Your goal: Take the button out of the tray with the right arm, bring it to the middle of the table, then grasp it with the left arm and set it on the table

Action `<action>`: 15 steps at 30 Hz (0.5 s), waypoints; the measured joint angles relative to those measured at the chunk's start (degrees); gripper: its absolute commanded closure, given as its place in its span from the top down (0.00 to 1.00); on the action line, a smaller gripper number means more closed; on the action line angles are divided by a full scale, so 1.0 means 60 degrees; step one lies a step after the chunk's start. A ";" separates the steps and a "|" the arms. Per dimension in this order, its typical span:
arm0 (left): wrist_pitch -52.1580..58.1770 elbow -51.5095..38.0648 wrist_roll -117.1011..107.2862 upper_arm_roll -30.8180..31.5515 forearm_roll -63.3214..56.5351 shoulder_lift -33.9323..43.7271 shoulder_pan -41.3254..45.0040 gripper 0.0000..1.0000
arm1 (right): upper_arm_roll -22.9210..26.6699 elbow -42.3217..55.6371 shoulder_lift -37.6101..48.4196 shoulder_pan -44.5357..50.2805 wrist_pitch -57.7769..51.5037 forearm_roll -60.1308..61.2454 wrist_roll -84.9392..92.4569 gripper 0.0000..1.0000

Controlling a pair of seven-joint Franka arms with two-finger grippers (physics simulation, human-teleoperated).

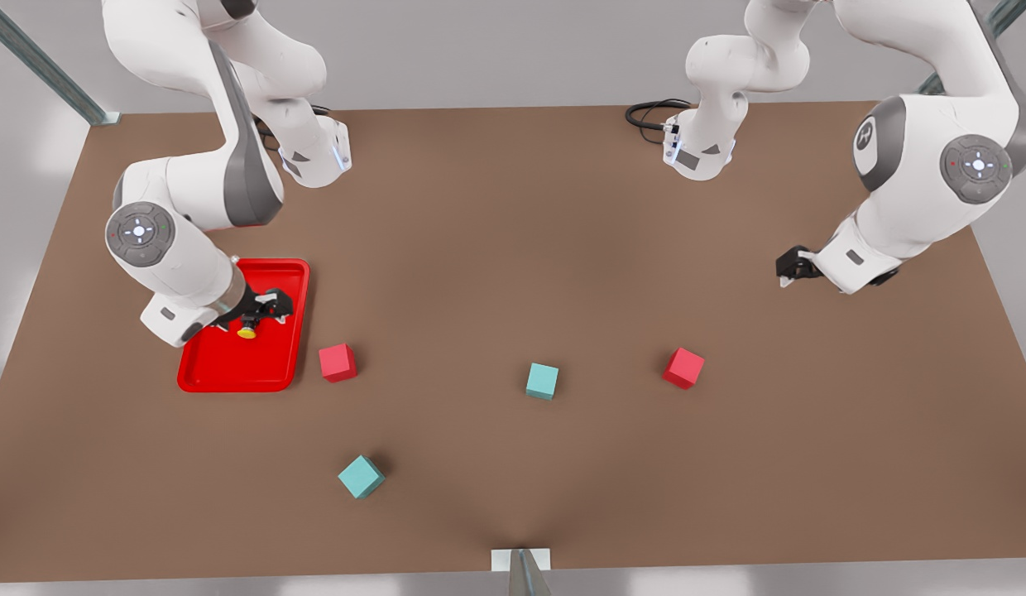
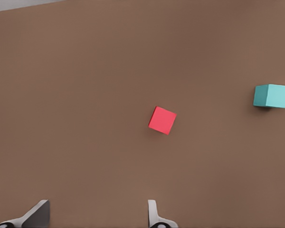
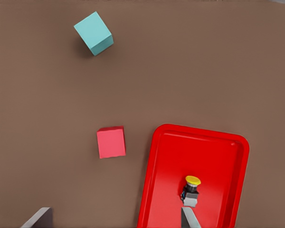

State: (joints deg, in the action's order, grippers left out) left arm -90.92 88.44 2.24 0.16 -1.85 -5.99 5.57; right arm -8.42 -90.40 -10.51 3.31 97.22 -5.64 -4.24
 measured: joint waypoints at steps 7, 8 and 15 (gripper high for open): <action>-0.0307 0.0001 -0.0008 0.0001 -0.0014 -0.0341 0.0011 1.00 | 0.0015 0.0795 -0.1382 -0.0117 -0.0226 -0.0296 -0.0092 1.00; -0.0333 0.0001 -0.0008 0.0005 -0.0015 -0.0350 0.0011 1.00 | 0.0016 0.0594 -0.1596 -0.0247 -0.0369 -0.0349 -0.0104 1.00; -0.0424 0.0002 -0.0011 0.0016 -0.0012 -0.0384 0.0026 1.00 | -0.0098 -0.4383 -0.0576 -0.3010 0.2127 -0.0571 0.0037 1.00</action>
State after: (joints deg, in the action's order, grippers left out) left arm -93.46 88.45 2.18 0.26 -1.92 -8.30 5.73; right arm -9.01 -116.70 -13.96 -14.75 109.98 -9.06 -4.02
